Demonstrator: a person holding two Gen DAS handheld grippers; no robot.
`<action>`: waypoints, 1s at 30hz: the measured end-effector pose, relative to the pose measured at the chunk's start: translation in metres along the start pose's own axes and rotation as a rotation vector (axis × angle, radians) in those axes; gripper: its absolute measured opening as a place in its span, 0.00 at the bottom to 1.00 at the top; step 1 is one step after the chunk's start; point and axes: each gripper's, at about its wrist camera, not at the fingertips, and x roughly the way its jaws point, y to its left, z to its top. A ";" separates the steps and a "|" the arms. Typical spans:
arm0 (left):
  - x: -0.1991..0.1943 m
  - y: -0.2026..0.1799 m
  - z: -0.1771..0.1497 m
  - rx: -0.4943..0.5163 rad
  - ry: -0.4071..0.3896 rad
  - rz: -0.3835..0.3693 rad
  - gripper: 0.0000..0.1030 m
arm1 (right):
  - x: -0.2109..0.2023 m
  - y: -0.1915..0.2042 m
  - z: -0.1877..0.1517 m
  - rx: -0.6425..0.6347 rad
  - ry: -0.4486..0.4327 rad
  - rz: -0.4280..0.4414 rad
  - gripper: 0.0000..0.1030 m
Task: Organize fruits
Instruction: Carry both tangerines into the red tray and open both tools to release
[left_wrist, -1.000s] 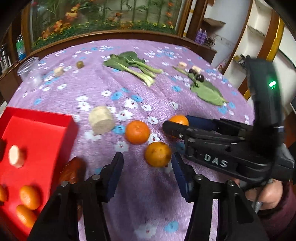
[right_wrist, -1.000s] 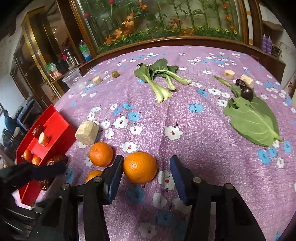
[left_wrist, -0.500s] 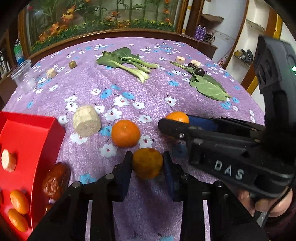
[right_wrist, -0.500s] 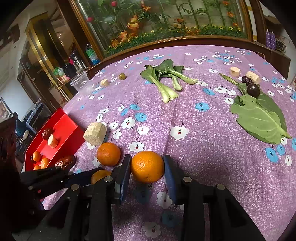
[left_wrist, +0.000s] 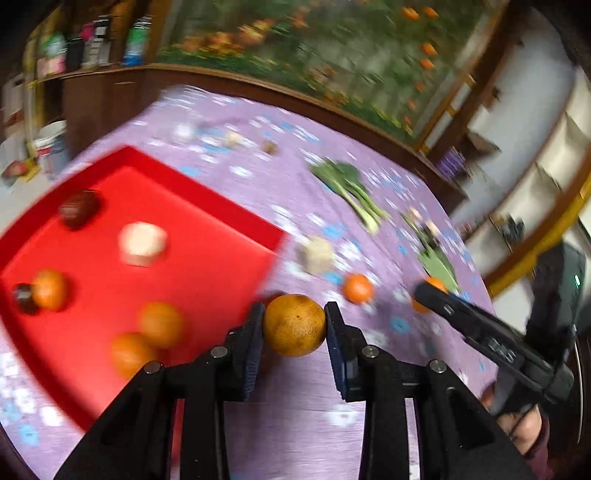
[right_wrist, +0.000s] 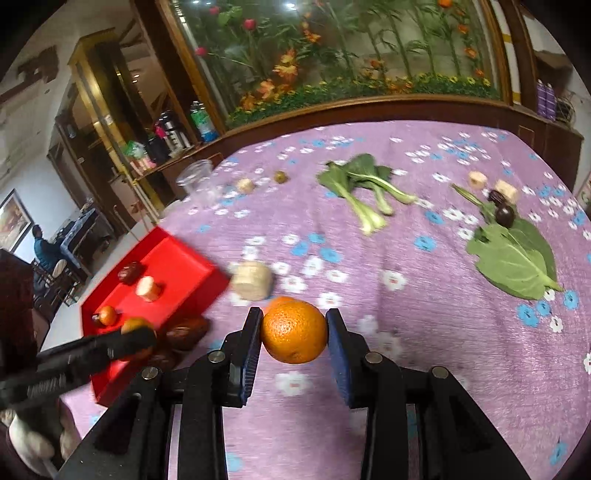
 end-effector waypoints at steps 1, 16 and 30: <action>-0.007 0.009 0.002 -0.017 -0.019 0.018 0.30 | -0.001 0.010 0.001 -0.011 0.000 0.015 0.37; -0.032 0.100 0.008 -0.115 -0.114 0.271 0.31 | 0.056 0.124 0.009 -0.146 0.105 0.109 0.37; -0.023 0.127 0.014 -0.153 -0.120 0.261 0.31 | 0.135 0.159 0.012 -0.238 0.191 0.045 0.37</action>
